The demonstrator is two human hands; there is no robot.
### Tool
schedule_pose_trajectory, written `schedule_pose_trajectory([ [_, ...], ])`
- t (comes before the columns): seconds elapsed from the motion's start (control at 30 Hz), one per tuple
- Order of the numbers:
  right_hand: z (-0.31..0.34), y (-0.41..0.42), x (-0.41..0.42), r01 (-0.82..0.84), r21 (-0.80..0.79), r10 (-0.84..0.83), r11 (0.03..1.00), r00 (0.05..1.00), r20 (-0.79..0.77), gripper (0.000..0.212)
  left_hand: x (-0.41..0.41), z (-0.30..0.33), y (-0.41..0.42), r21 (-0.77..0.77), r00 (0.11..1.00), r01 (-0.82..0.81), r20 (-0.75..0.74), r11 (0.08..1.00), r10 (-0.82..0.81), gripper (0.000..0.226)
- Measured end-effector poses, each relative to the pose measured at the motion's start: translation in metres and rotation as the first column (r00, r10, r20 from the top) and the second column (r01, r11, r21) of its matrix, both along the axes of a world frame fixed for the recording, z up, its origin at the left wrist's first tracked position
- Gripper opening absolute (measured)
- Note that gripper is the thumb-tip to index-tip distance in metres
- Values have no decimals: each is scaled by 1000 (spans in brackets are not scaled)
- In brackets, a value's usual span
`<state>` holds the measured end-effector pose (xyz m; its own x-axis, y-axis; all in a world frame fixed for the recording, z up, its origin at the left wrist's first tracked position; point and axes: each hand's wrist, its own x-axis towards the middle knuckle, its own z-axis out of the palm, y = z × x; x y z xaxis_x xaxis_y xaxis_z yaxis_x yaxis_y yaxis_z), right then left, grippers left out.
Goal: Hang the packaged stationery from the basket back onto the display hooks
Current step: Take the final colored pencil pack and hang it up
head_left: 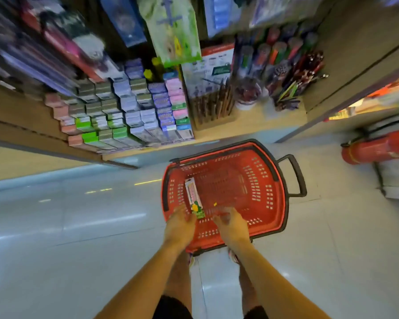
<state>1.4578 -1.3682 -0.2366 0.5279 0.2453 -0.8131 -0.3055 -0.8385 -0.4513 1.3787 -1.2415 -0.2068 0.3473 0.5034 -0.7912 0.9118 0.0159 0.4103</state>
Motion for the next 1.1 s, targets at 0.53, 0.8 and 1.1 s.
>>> schedule_pose_trajectory([
  [0.53, -447, 54, -12, -54, -9, 52, 998, 987, -153, 41, 28, -445, 14, 16, 957, -257, -135, 966, 257, 49],
  [0.8, -500, 73, -22, 41, 44, -31, 998, 978, -204, 32, 30, -504, 24, 11, 902, -357, -257, 934, 348, 100],
  [1.1, -493, 62, -19, 41, 7, -38, 999, 964, -264, 15, 12, -520, 20, -39, 904, -385, -216, 922, 369, 75],
])
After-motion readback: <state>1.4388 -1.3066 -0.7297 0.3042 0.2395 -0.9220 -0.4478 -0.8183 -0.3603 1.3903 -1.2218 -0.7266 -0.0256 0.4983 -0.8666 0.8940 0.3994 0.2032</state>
